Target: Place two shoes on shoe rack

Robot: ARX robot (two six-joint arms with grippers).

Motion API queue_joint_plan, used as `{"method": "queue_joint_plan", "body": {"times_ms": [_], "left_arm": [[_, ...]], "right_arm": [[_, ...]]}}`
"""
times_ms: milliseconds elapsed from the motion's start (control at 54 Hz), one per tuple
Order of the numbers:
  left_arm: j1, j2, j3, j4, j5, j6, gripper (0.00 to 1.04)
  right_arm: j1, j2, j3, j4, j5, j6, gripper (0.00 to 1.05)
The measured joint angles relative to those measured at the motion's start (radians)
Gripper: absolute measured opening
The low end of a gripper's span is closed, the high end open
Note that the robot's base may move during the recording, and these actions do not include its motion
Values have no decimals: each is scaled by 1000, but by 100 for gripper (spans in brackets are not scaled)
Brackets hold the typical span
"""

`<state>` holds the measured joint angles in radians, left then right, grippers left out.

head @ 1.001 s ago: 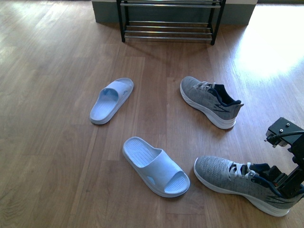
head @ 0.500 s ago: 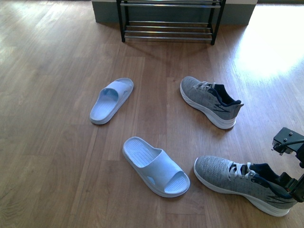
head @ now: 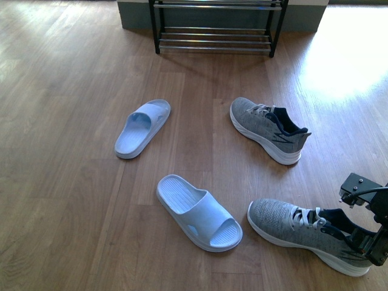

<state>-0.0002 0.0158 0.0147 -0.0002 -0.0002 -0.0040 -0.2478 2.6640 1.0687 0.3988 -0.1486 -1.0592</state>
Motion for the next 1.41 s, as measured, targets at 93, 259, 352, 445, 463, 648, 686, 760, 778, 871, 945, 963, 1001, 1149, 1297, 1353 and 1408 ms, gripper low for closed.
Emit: {"method": "queue_joint_plan", "body": {"times_ms": [93, 259, 352, 445, 463, 648, 686, 760, 778, 871, 945, 963, 1001, 1149, 1297, 1353, 1408], "left_arm": [[0, 0, 0, 0, 0, 0, 95], [0, 0, 0, 0, 0, 0, 95], [0, 0, 0, 0, 0, 0, 95], [0, 0, 0, 0, 0, 0, 95], [0, 0, 0, 0, 0, 0, 95], [0, 0, 0, 0, 0, 0, 95], [0, 0, 0, 0, 0, 0, 95], [0, 0, 0, 0, 0, 0, 95], [0, 0, 0, 0, 0, 0, 95], [0, 0, 0, 0, 0, 0, 95], [0, 0, 0, 0, 0, 0, 95], [0, 0, 0, 0, 0, 0, 95], [0, 0, 0, 0, 0, 0, 95], [0, 0, 0, 0, 0, 0, 95], [0, 0, 0, 0, 0, 0, 95], [0, 0, 0, 0, 0, 0, 95], [0, 0, 0, 0, 0, 0, 95]], "right_arm": [[13, 8, 9, -11, -7, 5, 96], [35, 13, 10, -18, -14, 7, 82], [49, 24, 10, -28, -19, 6, 68], [57, 32, 8, -29, -28, 7, 56], [58, 32, 8, -29, -29, 7, 54], [63, 36, 2, -28, -28, 6, 30], [63, 36, 2, -26, -28, 7, 25], [63, 36, 0, -19, -32, 14, 14], [63, 36, -2, -14, -33, 17, 10], [62, 30, -18, -2, -44, 40, 1], [62, 17, -42, 19, -57, 72, 1], [62, 13, -47, 24, -58, 82, 1], [63, 2, -65, 41, -63, 105, 1], [72, -140, -193, 142, -101, 272, 1], [58, -431, -372, 230, -121, 515, 1], [40, -550, -444, 237, -134, 603, 1], [18, -679, -516, 225, -144, 684, 1]]}}
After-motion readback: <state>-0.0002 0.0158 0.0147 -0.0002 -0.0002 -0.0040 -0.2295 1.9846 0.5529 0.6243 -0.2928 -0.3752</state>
